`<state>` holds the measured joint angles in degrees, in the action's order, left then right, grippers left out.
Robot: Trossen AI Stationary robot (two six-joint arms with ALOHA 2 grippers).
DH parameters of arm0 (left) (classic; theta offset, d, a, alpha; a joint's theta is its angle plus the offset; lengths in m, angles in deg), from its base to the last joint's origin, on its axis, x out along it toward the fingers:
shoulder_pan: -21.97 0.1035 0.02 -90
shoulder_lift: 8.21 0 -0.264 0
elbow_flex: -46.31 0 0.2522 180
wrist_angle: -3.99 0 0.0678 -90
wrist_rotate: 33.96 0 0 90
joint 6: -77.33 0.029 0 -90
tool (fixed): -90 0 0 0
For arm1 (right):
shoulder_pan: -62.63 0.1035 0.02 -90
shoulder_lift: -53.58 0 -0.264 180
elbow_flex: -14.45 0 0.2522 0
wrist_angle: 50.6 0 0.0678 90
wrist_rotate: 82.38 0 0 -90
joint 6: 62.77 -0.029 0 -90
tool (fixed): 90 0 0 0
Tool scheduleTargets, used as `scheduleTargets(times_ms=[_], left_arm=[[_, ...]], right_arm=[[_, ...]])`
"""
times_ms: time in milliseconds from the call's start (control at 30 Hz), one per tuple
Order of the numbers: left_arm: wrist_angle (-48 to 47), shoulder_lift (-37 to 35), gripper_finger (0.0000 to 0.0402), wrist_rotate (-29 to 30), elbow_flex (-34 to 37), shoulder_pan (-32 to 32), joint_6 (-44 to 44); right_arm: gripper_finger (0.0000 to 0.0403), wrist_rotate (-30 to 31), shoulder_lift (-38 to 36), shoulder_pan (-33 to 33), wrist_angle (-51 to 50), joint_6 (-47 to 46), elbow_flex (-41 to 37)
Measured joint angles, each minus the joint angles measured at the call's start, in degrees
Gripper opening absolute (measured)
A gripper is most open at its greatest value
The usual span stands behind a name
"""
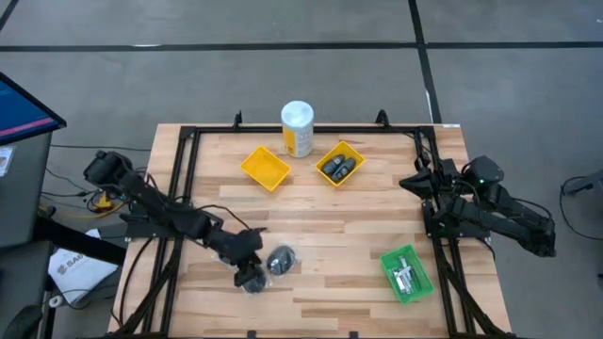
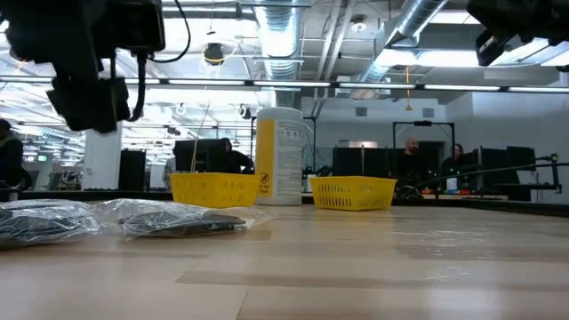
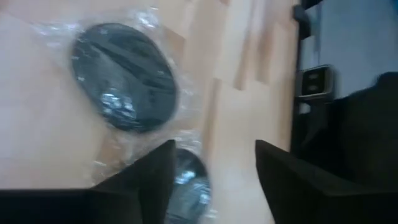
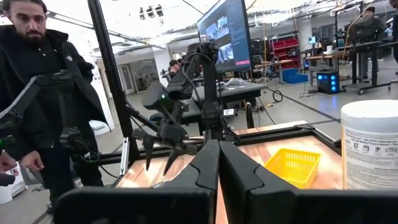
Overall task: Pick & Place Travel size toiletries
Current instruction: Put the black hairbrush into the left yellow bin
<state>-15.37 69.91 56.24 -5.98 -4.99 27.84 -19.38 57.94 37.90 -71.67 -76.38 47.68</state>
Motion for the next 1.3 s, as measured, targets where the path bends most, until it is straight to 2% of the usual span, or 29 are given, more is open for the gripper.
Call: scheduleTargets(times_ms=[100, 200, 500, 733, 833, 900, 967, 1033, 1167, 1300], left_arm=[[0.0, 1.5, 0.0233, 3.2, -0.2, -0.5, 3.1], [-0.2, 4.5, 0.0235, 4.4, -0.8, -0.5, 7.0], [-0.2, 15.4, 0.0202, 5.9, -9.7, -1.0, 34.0], [-6.1, 17.3, 0.0174, 7.0, -19.2, -4.8, 50.7], [-2.7, 18.2, 0.0169, 6.9, -20.1, -5.5, 51.8], [-2.0, 18.4, 0.0172, 6.9, -20.1, -5.1, 47.9], [-2.0, 18.4, 0.0182, 7.1, -20.0, -4.7, 45.2], [-2.5, 18.4, 0.0202, 7.3, -19.6, -4.1, 47.9], [-2.4, 18.3, 0.0266, 7.0, -18.9, -3.4, 55.4], [-2.3, 19.1, 0.0334, 5.3, -18.3, -3.3, 58.6]], right_arm=[[0.0005, 0.0, 0.0, -0.1, 0.0, 0.0, 0.0], [0.0004, 0.0, 0.0, -0.1, 0.0, 0.0, 0.0], [0.0004, 0.0, 0.0, -0.1, 0.0, -0.2, 0.0], [0.0005, 0.1, 0.0, -0.1, -0.3, -3.0, 0.0], [0.0005, 0.1, 0.0, -0.1, -0.4, -3.0, 0.0], [0.0005, 0.1, 0.0, -0.1, -0.4, -3.0, 0.0], [0.0004, 0.1, 0.0, -0.1, -0.6, -3.0, 0.0], [0.0004, 0.1, 0.0, -0.1, -0.6, -3.0, 0.0], [0.0005, 0.1, 0.0, -0.1, -1.0, -3.0, 0.0], [0.0006, 0.1, 0.0, -0.1, -1.4, -3.0, 0.0]])
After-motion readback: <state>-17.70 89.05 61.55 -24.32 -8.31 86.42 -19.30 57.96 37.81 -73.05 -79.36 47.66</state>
